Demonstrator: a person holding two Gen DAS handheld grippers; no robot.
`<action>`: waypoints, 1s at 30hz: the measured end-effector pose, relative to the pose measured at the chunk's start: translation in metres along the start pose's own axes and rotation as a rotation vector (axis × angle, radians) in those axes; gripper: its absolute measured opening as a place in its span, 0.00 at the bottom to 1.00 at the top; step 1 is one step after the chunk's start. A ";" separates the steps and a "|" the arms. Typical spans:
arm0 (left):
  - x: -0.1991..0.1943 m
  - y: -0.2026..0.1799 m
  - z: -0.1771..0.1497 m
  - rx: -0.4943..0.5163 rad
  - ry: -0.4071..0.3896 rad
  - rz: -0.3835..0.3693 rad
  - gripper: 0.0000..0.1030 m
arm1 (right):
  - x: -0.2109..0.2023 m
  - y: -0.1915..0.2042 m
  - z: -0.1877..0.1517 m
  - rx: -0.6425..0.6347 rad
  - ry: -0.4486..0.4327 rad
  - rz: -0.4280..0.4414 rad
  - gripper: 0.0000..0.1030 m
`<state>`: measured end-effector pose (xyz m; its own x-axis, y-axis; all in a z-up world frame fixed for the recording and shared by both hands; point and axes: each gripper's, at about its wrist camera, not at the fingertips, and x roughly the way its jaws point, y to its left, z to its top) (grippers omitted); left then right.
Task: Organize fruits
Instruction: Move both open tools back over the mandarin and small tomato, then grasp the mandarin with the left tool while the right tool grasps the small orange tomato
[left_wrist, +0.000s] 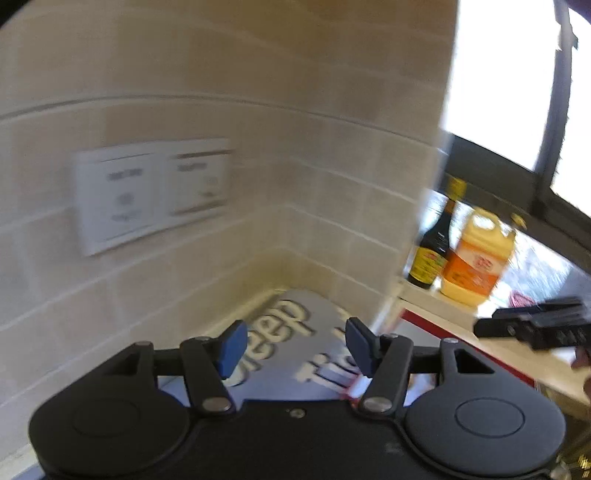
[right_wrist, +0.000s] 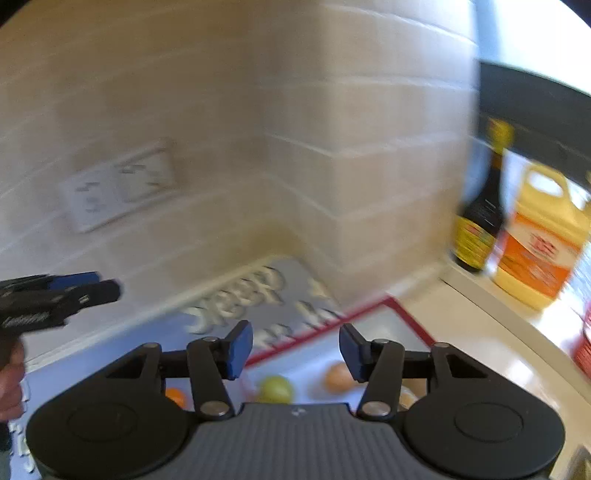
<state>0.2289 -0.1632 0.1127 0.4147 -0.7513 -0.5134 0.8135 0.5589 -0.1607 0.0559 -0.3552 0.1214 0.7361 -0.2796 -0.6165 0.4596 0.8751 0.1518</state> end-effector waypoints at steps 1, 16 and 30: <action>-0.002 0.008 -0.001 -0.023 0.009 0.018 0.68 | -0.001 0.013 0.001 -0.022 -0.008 0.028 0.55; 0.080 0.059 -0.099 -0.178 0.297 -0.047 0.67 | 0.115 0.109 -0.123 -0.083 0.260 0.213 0.50; 0.116 0.047 -0.123 -0.128 0.393 -0.049 0.63 | 0.146 0.113 -0.145 -0.111 0.212 0.137 0.45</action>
<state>0.2649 -0.1812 -0.0581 0.1690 -0.6009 -0.7813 0.7607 0.5836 -0.2843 0.1436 -0.2404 -0.0634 0.6615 -0.0770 -0.7460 0.2970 0.9403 0.1663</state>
